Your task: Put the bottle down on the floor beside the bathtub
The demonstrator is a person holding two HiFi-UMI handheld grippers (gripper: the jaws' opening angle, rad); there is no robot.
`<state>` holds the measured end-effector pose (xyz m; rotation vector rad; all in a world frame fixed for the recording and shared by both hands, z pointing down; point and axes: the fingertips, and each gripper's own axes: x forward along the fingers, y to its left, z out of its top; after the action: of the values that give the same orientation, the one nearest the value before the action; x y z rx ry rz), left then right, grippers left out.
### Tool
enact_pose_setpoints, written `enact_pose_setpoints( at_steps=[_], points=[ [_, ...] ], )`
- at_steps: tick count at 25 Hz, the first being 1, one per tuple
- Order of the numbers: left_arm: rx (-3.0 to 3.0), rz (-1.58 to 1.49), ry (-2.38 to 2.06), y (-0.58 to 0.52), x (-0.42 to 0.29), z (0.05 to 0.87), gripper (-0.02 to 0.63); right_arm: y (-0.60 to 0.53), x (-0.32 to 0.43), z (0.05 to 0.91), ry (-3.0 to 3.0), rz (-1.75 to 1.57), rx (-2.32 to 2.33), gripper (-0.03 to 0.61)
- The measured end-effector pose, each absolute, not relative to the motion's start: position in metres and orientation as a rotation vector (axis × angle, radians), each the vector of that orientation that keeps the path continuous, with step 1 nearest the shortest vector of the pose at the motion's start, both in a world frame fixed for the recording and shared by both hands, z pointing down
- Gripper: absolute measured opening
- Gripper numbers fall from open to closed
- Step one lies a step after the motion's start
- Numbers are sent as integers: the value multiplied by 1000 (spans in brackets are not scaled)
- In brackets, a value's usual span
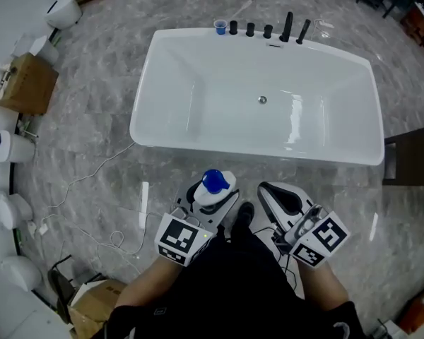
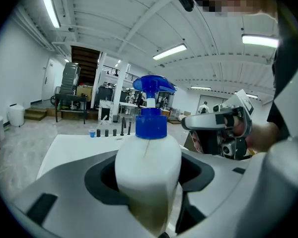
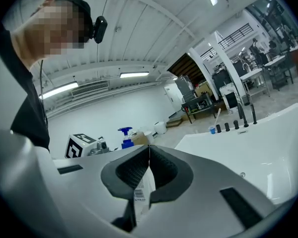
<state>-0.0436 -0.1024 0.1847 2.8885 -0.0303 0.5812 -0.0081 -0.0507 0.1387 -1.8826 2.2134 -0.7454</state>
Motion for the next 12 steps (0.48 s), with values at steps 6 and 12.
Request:
enact_pose_setpoints(
  at_steps=[6, 12],
  points=[
    [2856, 677, 11, -115, -39, 236, 273, -73, -17, 180, 2207, -811, -1794, 28],
    [2775, 798, -34, -119, -25, 312, 273, -78, -9, 248, 2184, -915, -1624, 29]
  ],
)
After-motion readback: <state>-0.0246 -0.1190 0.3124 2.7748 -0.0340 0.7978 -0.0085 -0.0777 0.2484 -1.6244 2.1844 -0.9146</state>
